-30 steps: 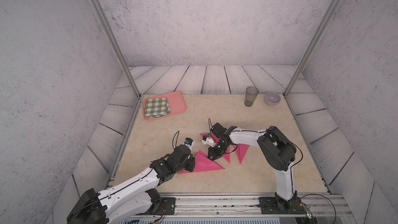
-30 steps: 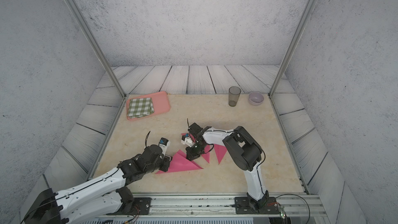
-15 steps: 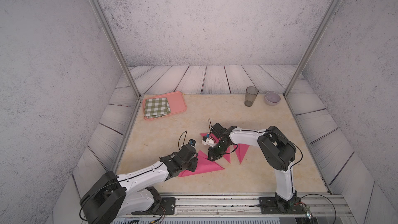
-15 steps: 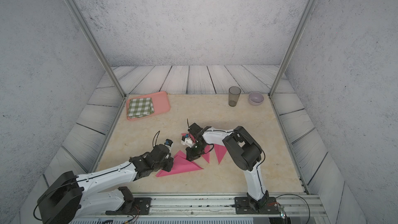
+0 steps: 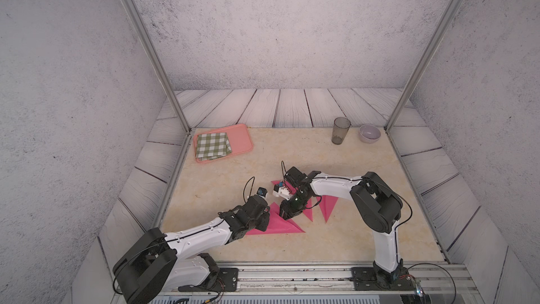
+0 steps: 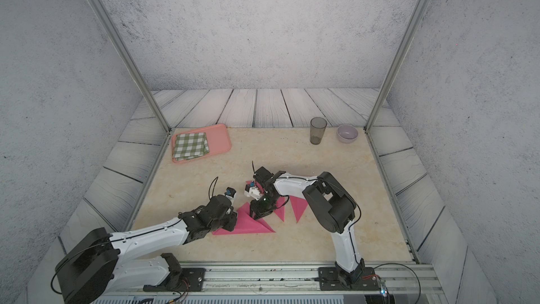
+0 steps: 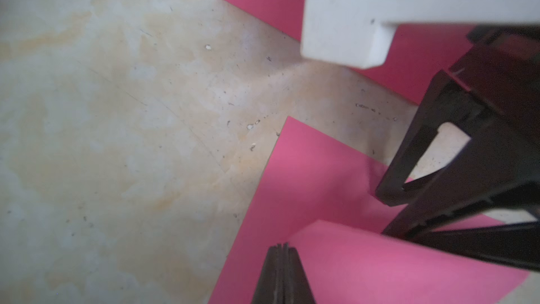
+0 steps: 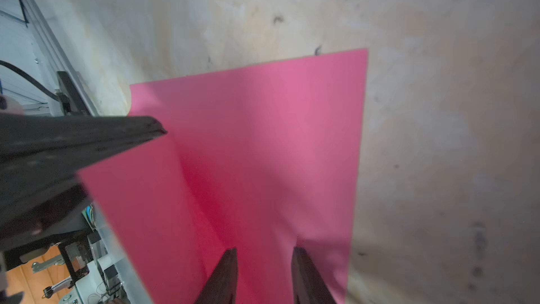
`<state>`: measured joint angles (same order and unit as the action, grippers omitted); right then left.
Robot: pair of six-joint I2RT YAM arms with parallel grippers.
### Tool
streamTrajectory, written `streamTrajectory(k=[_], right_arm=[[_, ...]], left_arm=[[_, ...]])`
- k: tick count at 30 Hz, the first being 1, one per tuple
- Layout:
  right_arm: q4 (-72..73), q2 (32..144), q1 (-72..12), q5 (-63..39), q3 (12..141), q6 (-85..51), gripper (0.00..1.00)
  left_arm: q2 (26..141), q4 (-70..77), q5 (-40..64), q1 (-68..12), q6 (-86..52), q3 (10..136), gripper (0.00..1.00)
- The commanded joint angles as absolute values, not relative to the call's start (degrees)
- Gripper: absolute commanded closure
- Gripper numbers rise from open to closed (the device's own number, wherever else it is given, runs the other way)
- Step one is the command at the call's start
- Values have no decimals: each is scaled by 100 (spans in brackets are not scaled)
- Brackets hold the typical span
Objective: Fold the square paper diagonally
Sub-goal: Fold the paper at the center of the board.
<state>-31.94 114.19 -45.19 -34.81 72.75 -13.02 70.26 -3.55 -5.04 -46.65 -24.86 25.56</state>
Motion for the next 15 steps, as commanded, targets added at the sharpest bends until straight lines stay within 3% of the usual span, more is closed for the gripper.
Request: streamTrajectory(k=[1,9,15], right_arm=[[-3313,10990,-4500,-2551,7095,-1486,60],[-3333,9993,-4483,-1516,7019,-1928,52],[-2994,9159,-4528,-2320,6753,-1944,51]], left_arm=[[7219,-294,-576,-4649,-2469,2601,100],[7250,-300,-593,-4649,-2451,2619,100],[7287,-348,-562,-4648,-2433,2671,100]])
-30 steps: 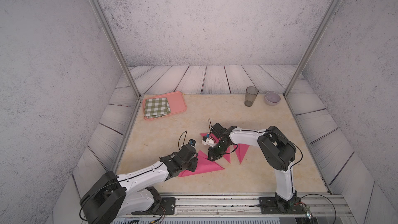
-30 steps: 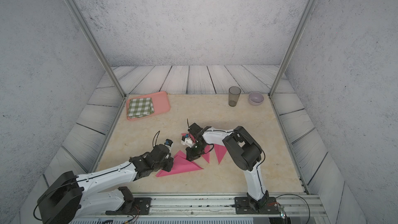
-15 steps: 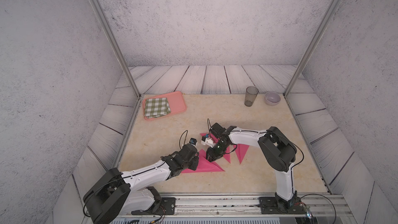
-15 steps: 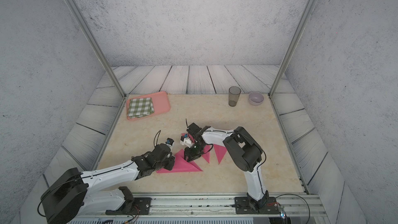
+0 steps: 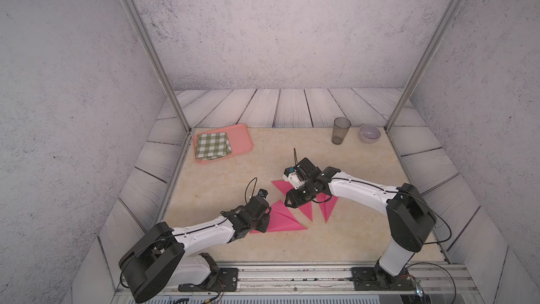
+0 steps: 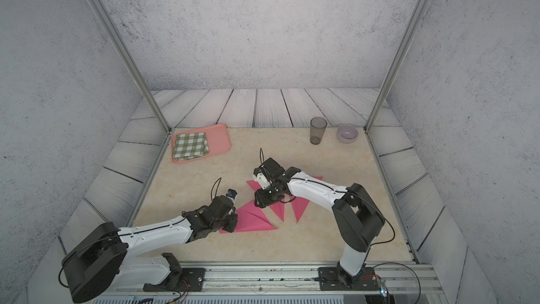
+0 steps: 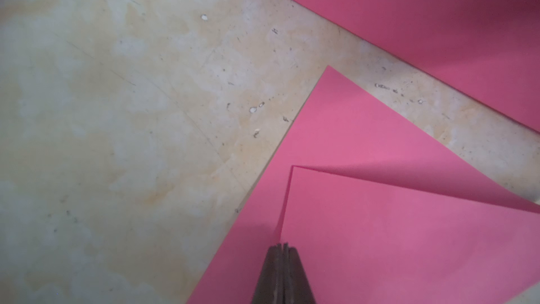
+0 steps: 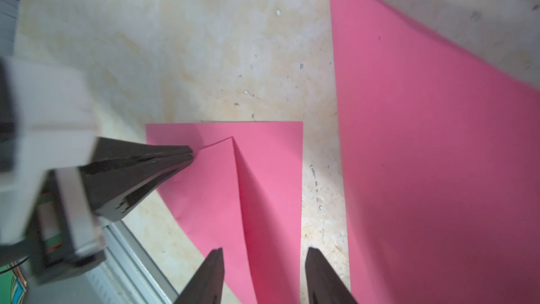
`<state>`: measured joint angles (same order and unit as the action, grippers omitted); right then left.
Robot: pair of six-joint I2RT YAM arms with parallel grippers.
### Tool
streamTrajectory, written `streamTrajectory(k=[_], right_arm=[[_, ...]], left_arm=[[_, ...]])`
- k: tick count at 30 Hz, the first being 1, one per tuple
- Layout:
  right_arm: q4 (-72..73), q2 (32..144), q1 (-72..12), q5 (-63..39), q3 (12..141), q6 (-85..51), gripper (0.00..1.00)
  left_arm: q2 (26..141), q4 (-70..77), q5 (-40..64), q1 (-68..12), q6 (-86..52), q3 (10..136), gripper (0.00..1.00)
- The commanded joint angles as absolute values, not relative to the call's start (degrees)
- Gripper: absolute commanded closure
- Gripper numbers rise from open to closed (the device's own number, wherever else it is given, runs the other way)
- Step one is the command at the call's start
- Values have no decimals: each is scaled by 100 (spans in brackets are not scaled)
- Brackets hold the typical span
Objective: Fold the square paper diagonally
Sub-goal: Fold the paper at the center of the board.
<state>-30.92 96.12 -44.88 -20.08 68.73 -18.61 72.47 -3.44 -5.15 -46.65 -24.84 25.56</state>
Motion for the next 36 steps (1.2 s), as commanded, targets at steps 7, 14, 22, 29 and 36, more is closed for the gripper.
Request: streamTrajectory(k=[7,14,22,29,36], right_arm=[[-2968,9229,-5029,-2210,6200,-1935,46],[-2275,9404,-4962,-1830,5651,-2103,43],[-1958,9708,-4887,-2399,5815,-1851,41],[-2055,9984,-4806,-2812,5966,-1609,48],[-2118,10010,-4724,-2698,6030,-1617,53]], left_arm=[[7079,-643,-501,-4649,-2339,2879,100],[6752,-850,-536,-4649,-2298,2977,100],[6849,-793,-547,-4649,-2241,3037,100],[6969,-663,-605,-4649,-2200,3075,100],[6971,-679,-648,-4649,-2162,3217,100]])
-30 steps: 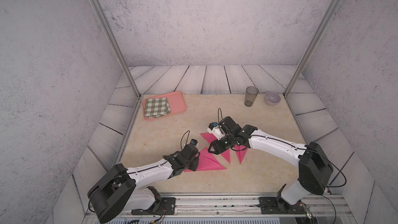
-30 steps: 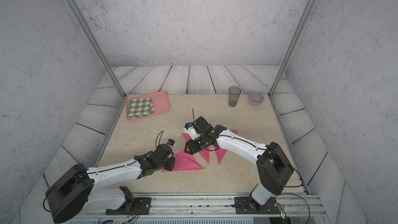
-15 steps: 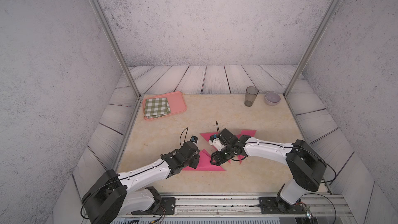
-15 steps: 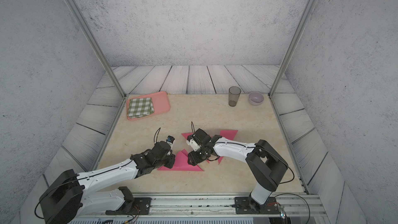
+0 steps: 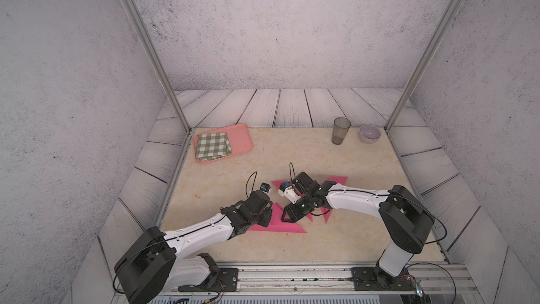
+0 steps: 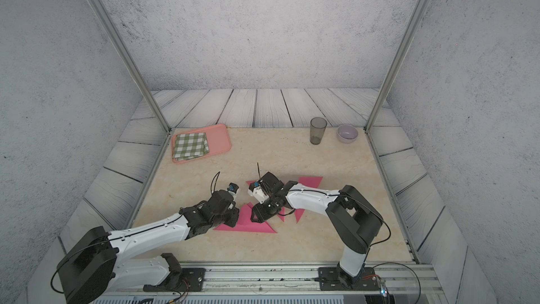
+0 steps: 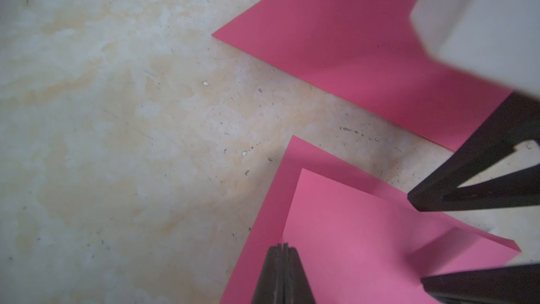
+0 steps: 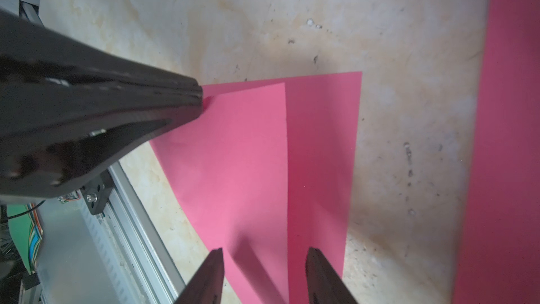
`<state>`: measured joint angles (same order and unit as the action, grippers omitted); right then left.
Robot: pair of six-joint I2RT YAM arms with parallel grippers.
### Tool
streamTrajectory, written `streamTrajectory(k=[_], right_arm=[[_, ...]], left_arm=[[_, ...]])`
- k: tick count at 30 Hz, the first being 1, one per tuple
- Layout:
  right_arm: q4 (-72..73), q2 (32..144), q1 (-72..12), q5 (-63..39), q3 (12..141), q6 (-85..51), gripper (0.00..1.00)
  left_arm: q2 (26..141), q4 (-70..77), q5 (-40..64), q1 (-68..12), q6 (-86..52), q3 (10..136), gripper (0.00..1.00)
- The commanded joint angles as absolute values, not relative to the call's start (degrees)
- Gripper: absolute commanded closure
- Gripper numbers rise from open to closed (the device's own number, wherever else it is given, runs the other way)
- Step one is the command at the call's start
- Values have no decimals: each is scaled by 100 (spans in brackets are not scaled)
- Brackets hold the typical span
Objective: Fold the square paper diagonally
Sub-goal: Fold the paper at the center of the board.
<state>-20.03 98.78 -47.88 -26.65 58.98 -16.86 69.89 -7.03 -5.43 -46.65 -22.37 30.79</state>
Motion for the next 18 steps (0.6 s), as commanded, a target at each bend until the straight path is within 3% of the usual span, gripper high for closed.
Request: streamTrajectory(k=[1,7,11,18], right_arm=[[-2111,10011,-4717,-2686,6037,-1626,55],[-2297,9726,-4703,-1965,6072,-1644,55],[-2400,9232,-4704,-1754,6086,-1631,47],[-2268,8614,-4711,-2087,5955,-2015,56]], left_arm=[[6963,-672,-650,-4649,-2162,3214,100],[7123,-584,-747,-4649,-2162,3199,100],[7322,-481,-774,-4649,-2193,3224,100],[7588,-343,-898,-4649,-2193,3284,100]])
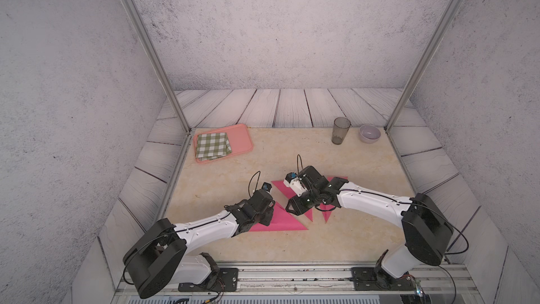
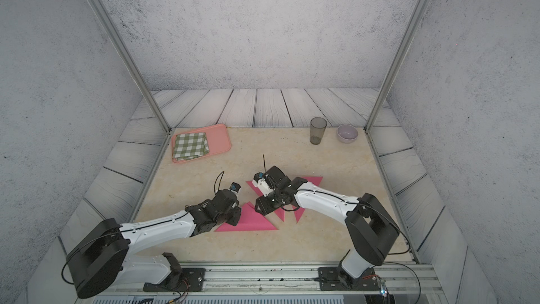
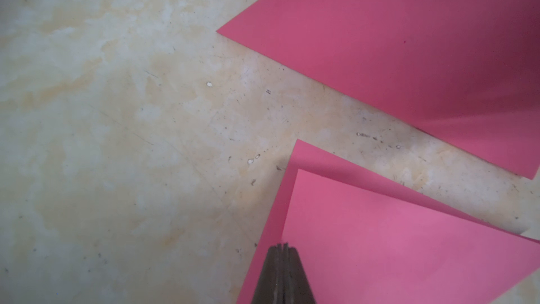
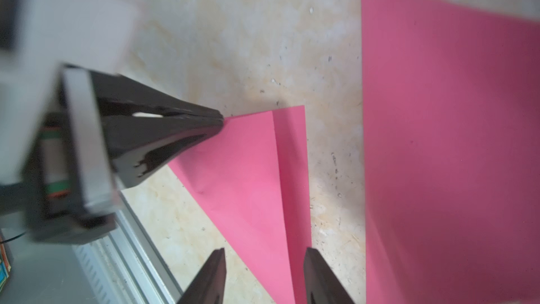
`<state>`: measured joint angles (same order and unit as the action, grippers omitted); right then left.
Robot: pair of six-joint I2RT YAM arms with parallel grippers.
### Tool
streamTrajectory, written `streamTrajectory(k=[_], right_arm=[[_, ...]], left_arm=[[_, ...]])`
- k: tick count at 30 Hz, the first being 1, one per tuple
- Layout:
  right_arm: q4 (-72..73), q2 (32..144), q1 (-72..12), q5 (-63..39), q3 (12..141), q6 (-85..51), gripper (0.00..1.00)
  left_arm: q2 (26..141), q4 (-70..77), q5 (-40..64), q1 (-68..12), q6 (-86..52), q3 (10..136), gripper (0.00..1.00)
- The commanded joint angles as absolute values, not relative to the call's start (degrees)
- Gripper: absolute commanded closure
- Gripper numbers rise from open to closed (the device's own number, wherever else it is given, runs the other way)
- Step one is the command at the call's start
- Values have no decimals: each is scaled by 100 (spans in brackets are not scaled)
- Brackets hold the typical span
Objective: Fold the square paper diagonally
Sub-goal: Fold the paper at the center of the board.
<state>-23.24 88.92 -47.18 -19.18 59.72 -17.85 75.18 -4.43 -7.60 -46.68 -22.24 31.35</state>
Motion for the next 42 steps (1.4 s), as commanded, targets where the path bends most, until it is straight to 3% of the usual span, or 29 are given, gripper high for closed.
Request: streamTrajectory(k=[1,7,15,36,37,42], right_arm=[[-2128,8632,-4722,-2276,5891,-2151,58],[-1313,8971,-4905,-2720,5541,-2761,67],[-806,9482,-5058,-2725,5397,-3135,70],[-1021,10829,-5055,-2278,5616,-3305,82],[-1028,10851,-5056,-2244,5612,-3326,82],[-1039,10814,-5062,-2101,5569,-3373,83]], left_arm=[[7602,-330,-907,-4649,-2180,3295,100],[7745,-313,-962,-4641,-2111,3418,100],[7977,-212,-965,-4597,-2048,3498,100],[8185,-231,-773,-4447,-2074,3554,100],[8097,-338,-842,-4439,-2089,3571,96],[7379,-976,-908,-4337,-2002,3748,24]])
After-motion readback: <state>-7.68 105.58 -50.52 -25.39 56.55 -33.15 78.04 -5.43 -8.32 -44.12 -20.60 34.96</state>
